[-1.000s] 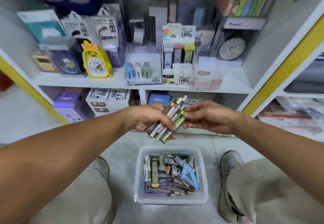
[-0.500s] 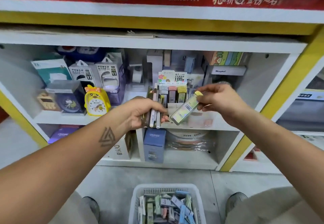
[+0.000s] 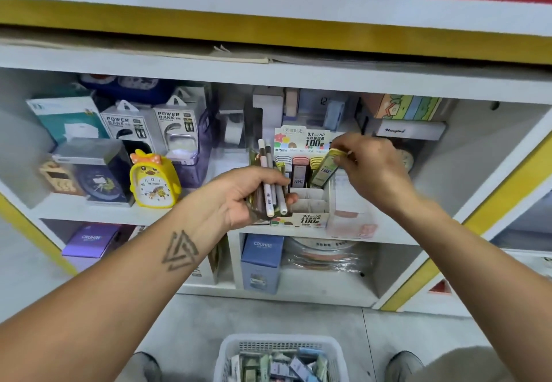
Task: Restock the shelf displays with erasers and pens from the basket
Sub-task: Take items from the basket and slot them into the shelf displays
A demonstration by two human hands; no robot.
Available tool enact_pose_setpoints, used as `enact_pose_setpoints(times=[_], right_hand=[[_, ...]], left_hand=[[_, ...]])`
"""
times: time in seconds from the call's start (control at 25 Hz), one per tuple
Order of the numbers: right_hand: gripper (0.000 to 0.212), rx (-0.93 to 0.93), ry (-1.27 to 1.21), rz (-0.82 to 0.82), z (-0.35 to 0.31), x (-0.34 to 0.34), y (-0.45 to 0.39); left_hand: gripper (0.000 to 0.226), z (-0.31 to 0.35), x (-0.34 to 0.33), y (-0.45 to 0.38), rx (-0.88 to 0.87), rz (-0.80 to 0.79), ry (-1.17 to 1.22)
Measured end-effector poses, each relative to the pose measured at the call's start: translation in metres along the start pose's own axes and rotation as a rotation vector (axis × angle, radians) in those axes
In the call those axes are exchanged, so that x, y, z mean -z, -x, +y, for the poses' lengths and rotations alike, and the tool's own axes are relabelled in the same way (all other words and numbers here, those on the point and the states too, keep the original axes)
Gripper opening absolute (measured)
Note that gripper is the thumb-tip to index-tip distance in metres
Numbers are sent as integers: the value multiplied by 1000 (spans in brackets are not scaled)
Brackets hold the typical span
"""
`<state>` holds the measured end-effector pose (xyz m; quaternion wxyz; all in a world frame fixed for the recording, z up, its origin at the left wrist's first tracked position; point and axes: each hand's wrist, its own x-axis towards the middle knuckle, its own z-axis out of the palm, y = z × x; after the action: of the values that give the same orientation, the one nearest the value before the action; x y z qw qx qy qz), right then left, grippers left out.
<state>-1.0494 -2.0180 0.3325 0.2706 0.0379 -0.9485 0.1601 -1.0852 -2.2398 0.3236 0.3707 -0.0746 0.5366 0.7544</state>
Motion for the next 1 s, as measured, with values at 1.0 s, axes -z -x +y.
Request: enact_pose_setpoints(times=[1.0], right_hand=[[15, -288, -496, -286, -15, -18, -7]], left_hand=[[34, -4, -10, -7, -18, -28, -137]])
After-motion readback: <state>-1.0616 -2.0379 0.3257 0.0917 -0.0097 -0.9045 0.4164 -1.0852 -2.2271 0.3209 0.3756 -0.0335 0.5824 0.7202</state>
